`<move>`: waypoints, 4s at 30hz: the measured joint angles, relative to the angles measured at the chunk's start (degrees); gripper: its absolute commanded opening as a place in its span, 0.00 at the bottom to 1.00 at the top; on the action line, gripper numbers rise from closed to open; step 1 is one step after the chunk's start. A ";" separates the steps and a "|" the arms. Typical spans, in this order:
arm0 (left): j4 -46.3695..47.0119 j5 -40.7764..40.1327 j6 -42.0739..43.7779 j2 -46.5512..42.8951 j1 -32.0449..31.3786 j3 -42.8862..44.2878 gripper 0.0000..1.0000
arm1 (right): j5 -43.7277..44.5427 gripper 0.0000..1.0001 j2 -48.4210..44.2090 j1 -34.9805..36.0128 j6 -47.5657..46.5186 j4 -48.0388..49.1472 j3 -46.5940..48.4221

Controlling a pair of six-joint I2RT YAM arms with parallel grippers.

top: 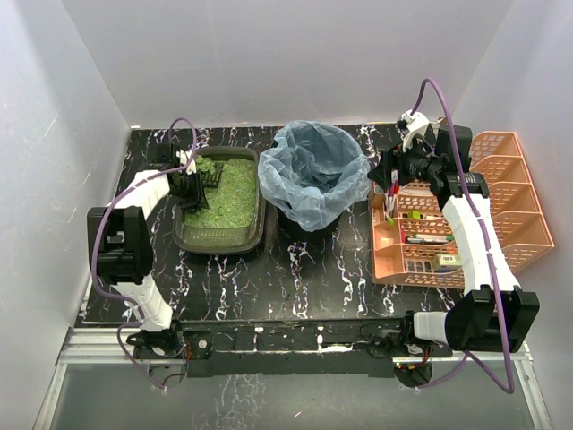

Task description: Clean the litter box

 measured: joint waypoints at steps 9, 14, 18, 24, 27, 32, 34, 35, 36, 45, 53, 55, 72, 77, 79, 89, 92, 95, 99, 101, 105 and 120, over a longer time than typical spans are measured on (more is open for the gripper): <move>3.65 0.74 5.14 -0.28 -0.07 -3.96 0.00 | 0.04 0.70 -0.61 0.00 -0.20 -0.02 -0.92; 6.36 1.62 6.84 -1.97 -0.24 -7.87 0.00 | 0.20 0.70 -0.98 0.00 -0.22 -0.02 -1.68; 7.06 2.12 8.66 -5.09 -0.24 -10.19 0.00 | 0.20 0.70 -1.07 0.00 -0.26 0.00 -1.70; 10.58 3.13 11.34 -12.09 -0.24 -14.80 0.00 | 0.22 0.71 -1.16 0.00 -0.39 0.00 -1.70; 12.22 4.22 11.15 -14.71 -0.50 -16.98 0.00 | 0.17 0.71 -1.16 0.00 -0.39 0.00 -1.70; 14.21 5.33 10.86 -17.46 -2.36 -20.52 0.00 | 0.17 0.71 -1.16 0.00 -0.39 0.00 -1.70; 13.49 5.79 11.04 -18.84 -2.56 -21.73 0.00 | 0.17 0.71 -1.16 0.00 -0.39 -0.02 -1.70; 13.18 6.08 11.06 -19.32 -2.23 -21.88 0.00 | 0.17 0.71 -1.16 0.00 -0.39 -0.02 -1.70; 12.85 6.40 11.06 -19.78 -1.68 -21.92 0.00 | 0.17 0.71 -1.16 0.00 -0.39 -0.02 -1.70; 11.72 7.13 10.08 -20.46 -3.54 -21.92 0.00 | 0.02 0.71 -1.16 0.00 -0.39 -0.04 -1.70; 9.33 8.22 9.94 -20.28 1.75 -21.00 0.00 | 0.00 0.71 -1.16 0.00 -0.39 -0.04 -1.70; 9.42 7.82 9.97 -20.63 0.33 -21.33 0.00 | 0.02 0.71 -1.16 0.00 -0.39 -0.04 -1.70; 7.80 7.63 11.19 -24.04 -0.79 -22.86 0.00 | 0.00 0.71 -1.16 0.00 -0.37 -0.04 -1.70; 6.19 8.48 12.20 -26.49 -1.92 -23.28 0.00 | 0.00 0.71 -1.16 0.00 -0.37 -0.04 -1.70; 6.10 8.79 12.24 -26.25 -0.72 -22.97 0.00 | 0.00 0.71 -1.16 0.00 -0.37 -0.04 -1.70; 3.91 8.94 11.82 -26.14 -0.24 -23.06 0.00 | 0.00 0.71 -1.16 0.00 -0.37 -0.07 -1.70; 3.89 8.63 11.93 -27.02 -1.27 -23.30 0.00 | 0.00 0.71 -1.16 0.00 -0.37 -0.04 -1.70; 3.32 9.40 12.11 -26.88 0.50 -22.71 0.00 | 0.00 0.71 -1.16 0.00 -0.37 -0.07 -1.70; 4.00 7.65 12.24 -28.76 -0.35 -24.24 0.00 | 0.00 0.71 -1.16 0.00 -0.39 -0.07 -1.70; 3.39 7.89 12.70 -29.18 -0.70 -24.13 0.00 | 0.00 0.71 -1.16 0.00 -0.37 -0.04 -1.70; 3.41 6.97 12.85 -29.00 -0.94 -23.82 0.00 | -0.02 0.71 -1.16 0.00 -0.37 -0.07 -1.70; 1.51 7.93 12.39 -28.68 -2.10 -22.67 0.00 | -0.02 0.71 -1.16 0.02 -0.37 -0.04 -1.70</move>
